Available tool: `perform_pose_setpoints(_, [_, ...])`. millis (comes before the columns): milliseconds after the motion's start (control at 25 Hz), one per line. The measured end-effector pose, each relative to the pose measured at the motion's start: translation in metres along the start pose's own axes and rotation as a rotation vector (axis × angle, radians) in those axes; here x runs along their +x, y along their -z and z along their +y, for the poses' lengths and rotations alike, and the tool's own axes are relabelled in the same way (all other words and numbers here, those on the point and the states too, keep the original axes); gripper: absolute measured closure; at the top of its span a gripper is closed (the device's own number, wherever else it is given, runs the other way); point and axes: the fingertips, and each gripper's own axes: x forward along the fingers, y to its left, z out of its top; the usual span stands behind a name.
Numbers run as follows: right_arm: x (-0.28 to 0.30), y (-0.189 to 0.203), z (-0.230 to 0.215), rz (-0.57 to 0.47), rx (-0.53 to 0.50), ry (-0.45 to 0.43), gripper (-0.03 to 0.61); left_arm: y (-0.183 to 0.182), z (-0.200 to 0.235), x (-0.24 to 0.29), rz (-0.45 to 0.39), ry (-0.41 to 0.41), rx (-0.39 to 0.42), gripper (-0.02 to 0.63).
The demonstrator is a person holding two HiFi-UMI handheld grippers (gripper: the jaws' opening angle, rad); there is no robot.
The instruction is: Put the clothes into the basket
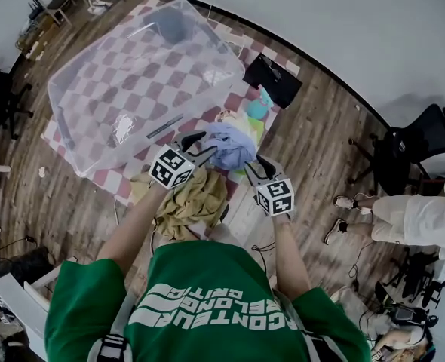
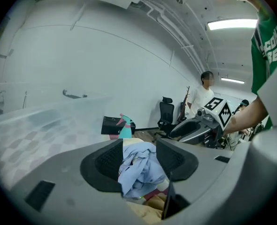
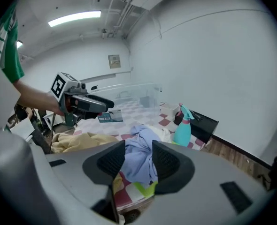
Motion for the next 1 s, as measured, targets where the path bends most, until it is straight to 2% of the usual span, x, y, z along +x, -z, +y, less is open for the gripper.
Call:
perform_pose_setpoints(200, [0.026, 0.019, -0.011, 0.054, 0.002, -0.03, 0.329, 0.018, 0.011, 0.037, 0.078, 0.048, 0.046, 0.297])
perform_pose_setpoints(320, [0.041, 0.029, -0.019, 0.079, 0.006, -0.045, 0.301, 0.027, 0.016, 0.057, 0.106, 0.08, 0.047, 0.25])
perform_pose_setpoints(600, [0.073, 0.055, -0.042, 0.121, 0.045, -0.044, 0.255, 0.058, 0.028, 0.097, 0.205, 0.13, 0.027, 0.204])
perform_pose_setpoints(1000, [0.115, 0.083, -0.052, 0.222, 0.046, -0.085, 0.245, 0.101, 0.034, 0.134, 0.339, 0.199, 0.004, 0.193])
